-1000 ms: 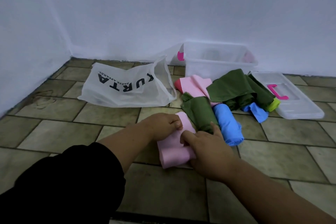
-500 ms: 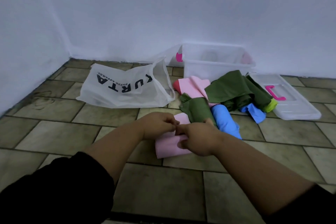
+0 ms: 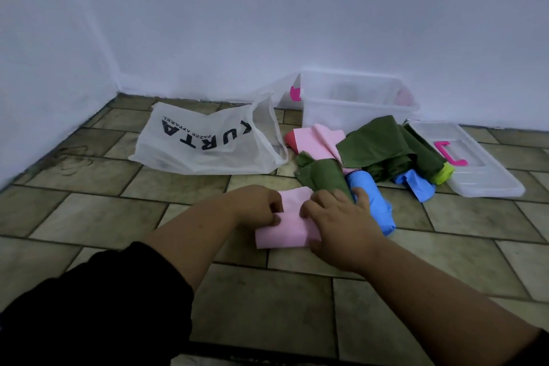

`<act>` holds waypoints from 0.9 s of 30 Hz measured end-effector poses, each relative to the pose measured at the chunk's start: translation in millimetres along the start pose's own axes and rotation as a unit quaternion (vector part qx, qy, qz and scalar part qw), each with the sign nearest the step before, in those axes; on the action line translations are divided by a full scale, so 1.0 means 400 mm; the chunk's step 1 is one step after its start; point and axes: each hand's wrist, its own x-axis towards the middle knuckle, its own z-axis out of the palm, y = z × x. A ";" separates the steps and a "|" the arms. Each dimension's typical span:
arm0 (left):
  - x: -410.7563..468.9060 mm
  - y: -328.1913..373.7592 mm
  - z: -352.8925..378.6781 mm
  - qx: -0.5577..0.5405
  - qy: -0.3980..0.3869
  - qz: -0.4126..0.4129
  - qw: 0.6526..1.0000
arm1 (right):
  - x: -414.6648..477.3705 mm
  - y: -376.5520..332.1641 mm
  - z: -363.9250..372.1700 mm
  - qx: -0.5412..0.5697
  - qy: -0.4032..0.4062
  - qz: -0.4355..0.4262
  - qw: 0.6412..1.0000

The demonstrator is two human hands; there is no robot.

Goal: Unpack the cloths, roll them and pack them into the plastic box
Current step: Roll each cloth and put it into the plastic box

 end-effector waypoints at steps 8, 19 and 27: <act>-0.018 0.030 0.064 0.058 0.101 0.042 0.992 | 0.014 0.011 0.003 -0.003 0.026 0.003 1.000; -0.013 0.002 0.027 0.009 0.110 0.003 0.994 | 0.038 0.009 -0.011 -0.019 -0.015 -0.042 0.999; -0.024 -0.021 0.021 0.054 0.181 -0.213 0.959 | 0.071 -0.002 -0.022 -0.042 -0.031 -0.055 0.997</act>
